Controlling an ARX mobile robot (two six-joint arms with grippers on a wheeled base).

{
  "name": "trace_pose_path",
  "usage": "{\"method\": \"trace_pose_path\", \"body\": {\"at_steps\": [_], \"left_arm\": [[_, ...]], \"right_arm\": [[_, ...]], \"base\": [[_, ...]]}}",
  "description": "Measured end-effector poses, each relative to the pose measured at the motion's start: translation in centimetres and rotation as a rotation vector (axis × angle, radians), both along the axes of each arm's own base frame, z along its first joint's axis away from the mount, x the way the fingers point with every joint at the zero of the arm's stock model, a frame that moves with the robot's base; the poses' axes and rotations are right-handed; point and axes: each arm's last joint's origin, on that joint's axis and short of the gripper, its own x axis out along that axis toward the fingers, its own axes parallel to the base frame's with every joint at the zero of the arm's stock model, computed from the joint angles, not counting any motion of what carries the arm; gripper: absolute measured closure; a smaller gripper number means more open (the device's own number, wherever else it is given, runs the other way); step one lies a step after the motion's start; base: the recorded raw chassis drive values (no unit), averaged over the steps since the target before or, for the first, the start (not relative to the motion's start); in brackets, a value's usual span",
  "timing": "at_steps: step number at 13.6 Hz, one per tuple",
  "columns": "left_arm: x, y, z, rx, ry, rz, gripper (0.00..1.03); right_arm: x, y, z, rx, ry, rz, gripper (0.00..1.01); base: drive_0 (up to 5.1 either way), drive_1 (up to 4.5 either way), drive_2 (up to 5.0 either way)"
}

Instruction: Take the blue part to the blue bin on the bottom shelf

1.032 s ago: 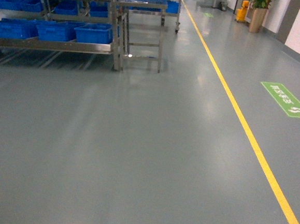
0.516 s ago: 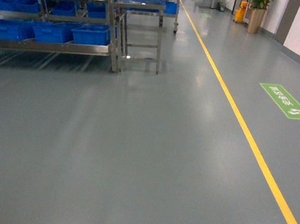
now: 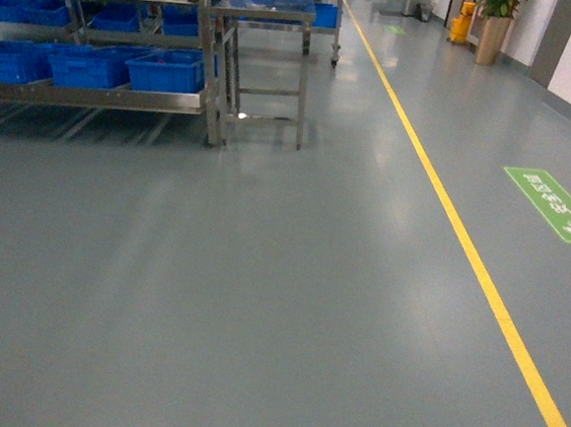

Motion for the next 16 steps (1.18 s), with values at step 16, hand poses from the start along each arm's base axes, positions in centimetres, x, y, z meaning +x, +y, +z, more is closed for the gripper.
{"method": "trace_pose_path", "body": {"at_steps": [16], "left_arm": [[0.04, -0.01, -0.03, 0.002, 0.004, -0.002, 0.6]], "right_arm": [[0.0, 0.0, -0.02, 0.0, 0.002, 0.0, 0.03]], "base": [[-0.1, 4.23, -4.4]]}}
